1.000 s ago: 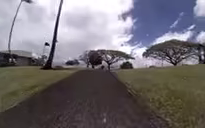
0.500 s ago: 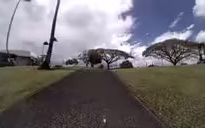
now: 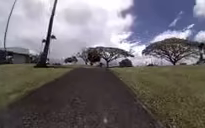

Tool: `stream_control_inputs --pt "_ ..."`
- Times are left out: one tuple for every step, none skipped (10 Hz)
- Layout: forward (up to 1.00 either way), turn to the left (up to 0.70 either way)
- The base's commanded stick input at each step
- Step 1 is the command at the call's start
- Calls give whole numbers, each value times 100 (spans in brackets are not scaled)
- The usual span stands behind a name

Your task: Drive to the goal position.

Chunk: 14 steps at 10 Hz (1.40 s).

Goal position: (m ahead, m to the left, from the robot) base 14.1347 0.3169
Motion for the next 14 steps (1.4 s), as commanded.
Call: stream_control_inputs --pt "70 0" --pt "70 0" --pt "70 0" --pt "70 0" --pt "70 0" --pt "70 0" --pt "70 0" --pt "70 0" --pt "70 0" --pt "70 1" --pt "70 3" --pt "70 4" --pt "70 9" --pt "70 24"
